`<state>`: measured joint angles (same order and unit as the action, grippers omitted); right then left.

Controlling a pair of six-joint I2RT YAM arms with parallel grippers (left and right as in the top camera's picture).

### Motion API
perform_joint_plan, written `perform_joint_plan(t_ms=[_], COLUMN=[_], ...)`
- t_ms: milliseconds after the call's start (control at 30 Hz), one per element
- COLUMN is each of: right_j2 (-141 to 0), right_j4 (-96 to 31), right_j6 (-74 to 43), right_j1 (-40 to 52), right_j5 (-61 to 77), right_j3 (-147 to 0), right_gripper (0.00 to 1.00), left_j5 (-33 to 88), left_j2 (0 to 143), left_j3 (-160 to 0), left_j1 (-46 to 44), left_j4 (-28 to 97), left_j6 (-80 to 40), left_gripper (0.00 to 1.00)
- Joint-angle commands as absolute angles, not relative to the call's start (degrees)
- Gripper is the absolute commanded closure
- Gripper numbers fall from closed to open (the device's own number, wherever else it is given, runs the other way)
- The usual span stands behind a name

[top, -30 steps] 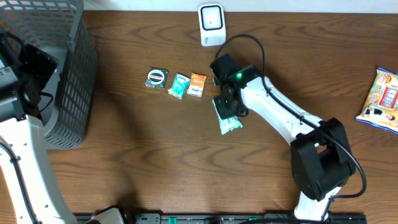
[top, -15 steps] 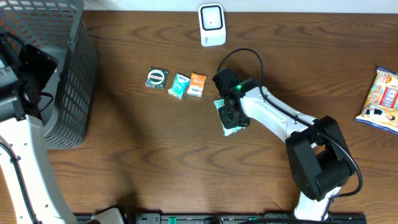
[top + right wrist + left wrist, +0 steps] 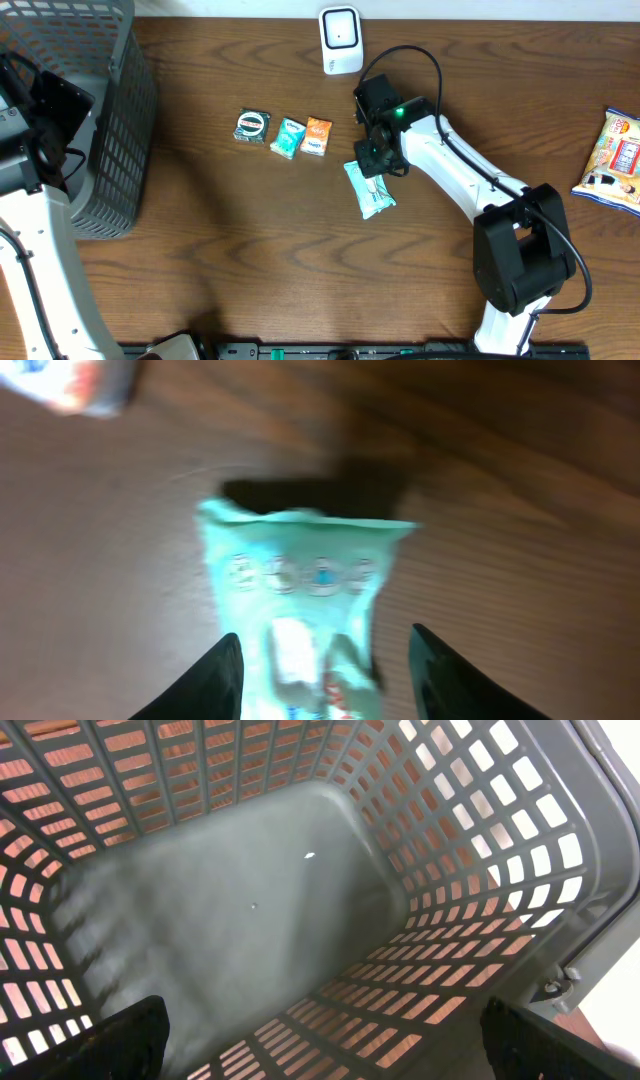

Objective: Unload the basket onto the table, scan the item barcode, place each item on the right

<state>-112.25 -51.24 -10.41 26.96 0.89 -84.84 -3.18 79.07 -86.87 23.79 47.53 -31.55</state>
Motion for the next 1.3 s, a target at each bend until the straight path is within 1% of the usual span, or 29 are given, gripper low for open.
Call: perform_joint_plan(t_ms=[0, 200, 300, 400, 433, 500, 533, 567, 600, 633, 767, 967, 1067, 1167, 1267], right_j2=[-112.64, -112.64, -112.64, -112.64, -112.64, -112.64, -112.64, -112.64, -112.62, -112.62, -112.6, -112.6, -112.62, -112.64, -113.1], right_j4=[-50.28, -44.93, -43.09, -41.5, -40.99, -40.27, -40.18, -40.03, -39.77, -39.59, -39.62, -37.15, -30.0, -21.06, -13.93], right_j6=[-7.62, -7.73, -8.32, -8.27, -8.27, -8.29, -8.29, -8.29, -8.32, -8.29, -8.27, -6.59, -3.03, -2.87, -4.12], right_j1=[27.83, 28.56, 28.49, 28.51, 28.49, 28.49, 28.49, 28.49, 28.49, 28.49, 28.27, 26.22, 25.36, 24.49, 22.9], right_j5=[7.53, 5.5, 5.48, 5.5, 5.5, 5.5, 5.5, 5.52, 5.52, 5.5, 5.48, 1.69, -2.66, -6.37, -2.9], right_j3=[-83.0, -76.86, -74.04, -71.96, -71.44, -70.7, -70.63, -70.63, -70.72, -70.91, -73.49, -83.42, -86.8, -88.58, -91.0], right_gripper=[0.48, 0.47, 0.5, 0.51, 0.55, 0.68, 0.81, 0.91, 0.96, 0.98, 0.99, 0.99, 0.99, 0.99, 0.94], left_j5=[-3.68, -3.7, -3.7, -3.68, -3.7, -3.7, -3.7, -3.7, -3.68, -3.7, -3.7, -3.7, -3.7, -3.7, -3.7], left_j2=[79.09, 79.09, 79.09, 79.09, 79.09, 79.09, 79.09, 79.09, 79.09, 79.09, 79.09, 79.09, 79.09, 79.09, 79.09], left_j3=[-87.22, -87.22, -87.22, -87.22, -87.22, -87.22, -87.22, -87.22, -87.22, -87.22, -87.22, -87.22, -87.22, -87.22, -87.22], left_j1=[23.99, 23.99, 23.99, 23.99, 23.99, 23.99, 23.99, 23.99, 23.99, 23.99, 23.99, 23.99, 23.99, 23.99, 23.99], left_j4=[47.55, 47.55, 47.55, 47.55, 47.55, 47.55, 47.55, 47.55, 47.55, 47.55, 47.55, 47.55, 47.55, 47.55, 47.55], left_j6=[-31.81, -31.81, -31.81, -31.81, -31.81, -31.81, -31.81, -31.81, -31.81, -31.81, -31.81, -31.81, -31.81, -31.81, -31.81], left_gripper=[0.02, 0.03, 0.02, 0.02, 0.02, 0.03, 0.02, 0.02, 0.02, 0.02, 0.02, 0.02, 0.03, 0.02, 0.02])
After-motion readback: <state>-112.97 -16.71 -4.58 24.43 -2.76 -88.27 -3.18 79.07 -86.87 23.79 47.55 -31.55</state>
